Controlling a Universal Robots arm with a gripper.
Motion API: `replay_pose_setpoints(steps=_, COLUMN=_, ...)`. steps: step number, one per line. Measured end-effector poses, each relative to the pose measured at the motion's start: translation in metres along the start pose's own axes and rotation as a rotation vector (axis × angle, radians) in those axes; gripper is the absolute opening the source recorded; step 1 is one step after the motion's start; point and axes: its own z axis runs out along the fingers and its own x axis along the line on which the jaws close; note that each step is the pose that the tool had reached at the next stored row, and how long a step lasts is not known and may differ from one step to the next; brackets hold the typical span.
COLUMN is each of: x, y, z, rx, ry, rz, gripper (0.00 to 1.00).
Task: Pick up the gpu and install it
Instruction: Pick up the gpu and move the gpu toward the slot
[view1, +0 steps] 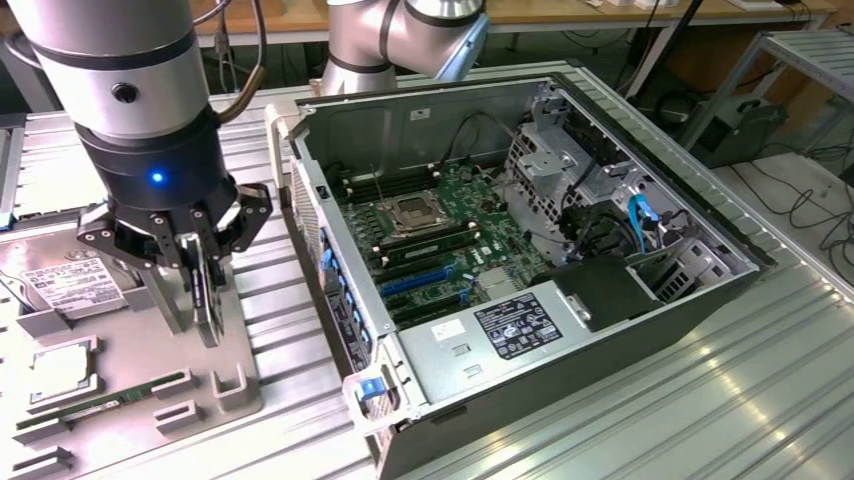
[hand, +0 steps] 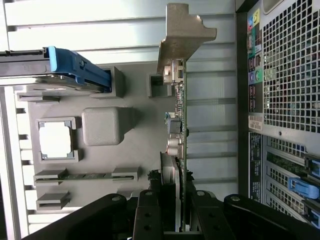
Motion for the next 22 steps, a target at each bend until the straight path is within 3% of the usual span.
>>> replay_pose_setpoints(steps=22, x=0.0, y=-0.0003, z=-0.0328, rx=-0.0001, ry=-0.0001, rz=-0.001, gripper=0.28)
